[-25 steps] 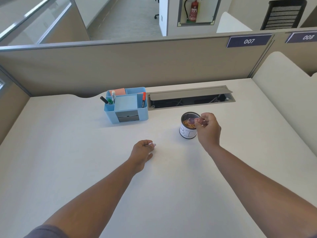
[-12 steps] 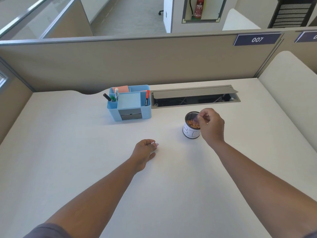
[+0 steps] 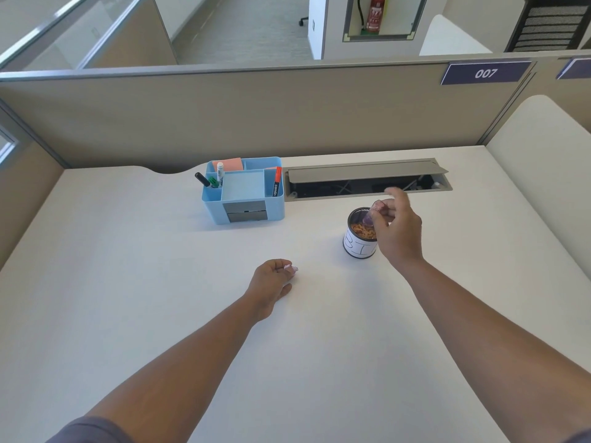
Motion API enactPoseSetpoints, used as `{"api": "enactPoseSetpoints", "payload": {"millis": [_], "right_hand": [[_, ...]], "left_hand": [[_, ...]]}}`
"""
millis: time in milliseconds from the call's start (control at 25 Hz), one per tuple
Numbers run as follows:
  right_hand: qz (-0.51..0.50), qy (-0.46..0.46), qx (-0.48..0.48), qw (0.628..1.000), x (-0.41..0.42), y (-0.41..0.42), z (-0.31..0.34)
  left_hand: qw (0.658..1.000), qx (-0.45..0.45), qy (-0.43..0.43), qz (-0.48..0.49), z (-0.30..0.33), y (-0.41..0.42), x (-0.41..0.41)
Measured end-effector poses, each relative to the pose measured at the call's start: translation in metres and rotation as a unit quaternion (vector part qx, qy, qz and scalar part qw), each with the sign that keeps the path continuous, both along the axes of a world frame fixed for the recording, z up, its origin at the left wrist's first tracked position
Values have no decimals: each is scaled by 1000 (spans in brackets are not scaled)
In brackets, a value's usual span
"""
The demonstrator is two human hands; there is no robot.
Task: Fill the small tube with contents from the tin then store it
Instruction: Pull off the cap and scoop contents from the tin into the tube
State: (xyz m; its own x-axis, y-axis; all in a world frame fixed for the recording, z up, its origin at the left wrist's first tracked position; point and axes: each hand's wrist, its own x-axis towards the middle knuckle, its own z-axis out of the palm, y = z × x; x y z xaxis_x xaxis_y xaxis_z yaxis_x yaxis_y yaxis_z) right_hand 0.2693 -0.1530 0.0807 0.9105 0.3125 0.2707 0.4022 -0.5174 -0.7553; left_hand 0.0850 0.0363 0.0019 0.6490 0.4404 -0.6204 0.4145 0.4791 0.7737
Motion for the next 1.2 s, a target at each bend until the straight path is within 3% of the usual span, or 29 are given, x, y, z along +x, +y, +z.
{"api": "enactPoseSetpoints", "payload": {"millis": [80, 360, 560, 1200], "right_hand": [[11, -6, -28, 1000, 2, -1, -2], [7, -12, 46, 999, -4, 1, 6], [38, -19, -47, 998, 7, -3, -5], [16, -18, 11, 1000, 7, -1, -12]], "left_hand": [[1000, 2, 0, 0, 1, 0, 0], [1000, 8, 0, 0, 2, -3, 0], [1000, 14, 0, -4, 2, -2, 0], [1000, 17, -3, -2, 4, -5, -1]]}}
